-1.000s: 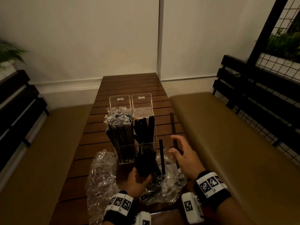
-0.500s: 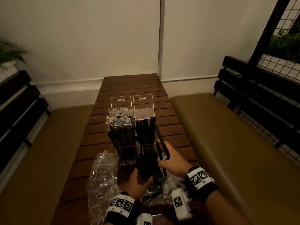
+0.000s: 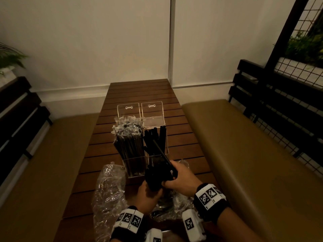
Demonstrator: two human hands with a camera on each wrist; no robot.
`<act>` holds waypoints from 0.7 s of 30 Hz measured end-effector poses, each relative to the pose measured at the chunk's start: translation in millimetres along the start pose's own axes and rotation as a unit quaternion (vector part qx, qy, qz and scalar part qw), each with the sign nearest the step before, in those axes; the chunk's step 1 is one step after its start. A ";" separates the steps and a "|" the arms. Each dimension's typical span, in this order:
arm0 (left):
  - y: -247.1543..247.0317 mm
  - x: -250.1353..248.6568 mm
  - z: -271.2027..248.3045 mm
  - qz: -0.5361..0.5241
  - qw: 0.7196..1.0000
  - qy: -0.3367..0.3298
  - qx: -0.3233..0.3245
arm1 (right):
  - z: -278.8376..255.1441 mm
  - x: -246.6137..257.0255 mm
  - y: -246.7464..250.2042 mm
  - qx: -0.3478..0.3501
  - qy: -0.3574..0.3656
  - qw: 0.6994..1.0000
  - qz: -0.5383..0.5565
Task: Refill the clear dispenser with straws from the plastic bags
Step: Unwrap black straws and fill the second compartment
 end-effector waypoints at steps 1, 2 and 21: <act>0.6 0.1 -0.6 0.002 1.000 0.005 0.002 | 0.6 0.3 0.5 -0.004 0.001 1.000 0.002; 1.1 -0.5 -0.9 0.006 1.000 0.007 0.006 | 1.5 0.7 1.5 -0.008 0.002 1.000 0.005; 0.1 -10.0 0.0 0.050 0.998 0.015 0.027 | -0.9 20.3 0.6 -0.120 0.043 0.991 0.037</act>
Point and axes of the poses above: each hand's wrist, its own z-axis towards the middle knuckle, its own y-axis out of the back of the hand, x = y × z, the point moved 5 cm from there along z, towards the middle knuckle, and after that the axes turned 15 degrees about -y, right-handed, at the moved point
